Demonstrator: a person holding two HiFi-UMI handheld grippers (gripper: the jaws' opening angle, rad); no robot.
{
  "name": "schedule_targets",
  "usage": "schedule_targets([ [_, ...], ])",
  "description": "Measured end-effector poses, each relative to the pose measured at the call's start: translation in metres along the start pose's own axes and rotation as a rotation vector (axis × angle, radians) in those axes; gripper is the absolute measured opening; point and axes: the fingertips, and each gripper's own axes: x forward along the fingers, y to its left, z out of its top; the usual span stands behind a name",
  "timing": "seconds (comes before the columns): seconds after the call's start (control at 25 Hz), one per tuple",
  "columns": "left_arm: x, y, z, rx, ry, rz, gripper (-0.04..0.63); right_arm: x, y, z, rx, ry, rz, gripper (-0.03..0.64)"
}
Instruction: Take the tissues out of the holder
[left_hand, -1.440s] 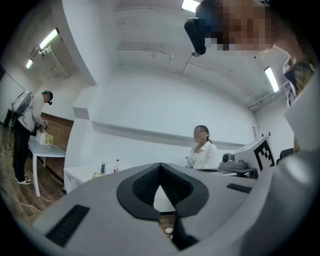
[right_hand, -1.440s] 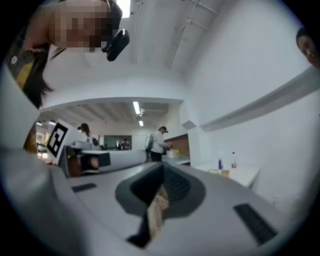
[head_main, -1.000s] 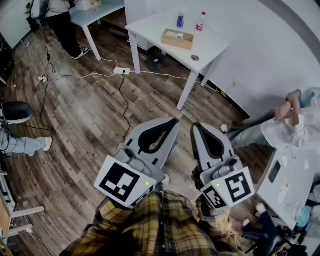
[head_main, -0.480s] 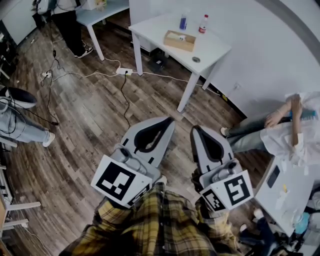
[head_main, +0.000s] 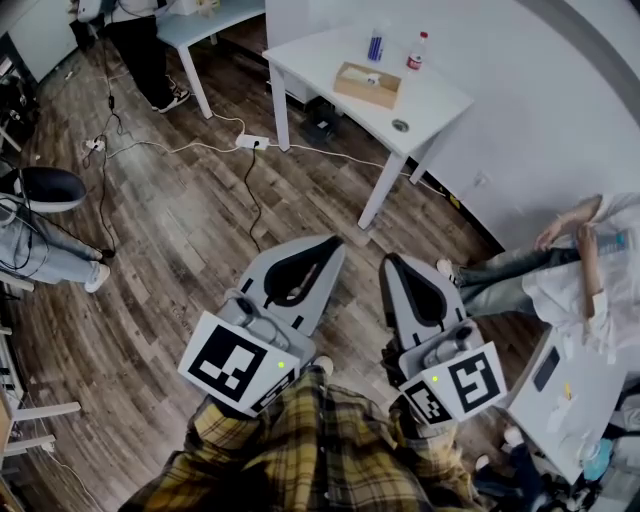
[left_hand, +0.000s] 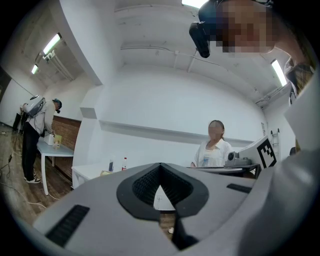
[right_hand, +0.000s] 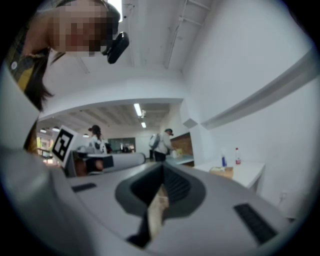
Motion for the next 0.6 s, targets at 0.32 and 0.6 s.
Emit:
schedule_targets([
  [0.32,0.046,0.078,0.004,-0.011,0.009,-0.011,0.015,0.079,-0.034,0.001,0.0,0.011,-0.023,0.011],
  [0.6,0.083,0.153,0.013,-0.002,0.008,-0.027,0.015,0.159,-0.059,0.006,-0.018,0.006,-0.045,0.011],
])
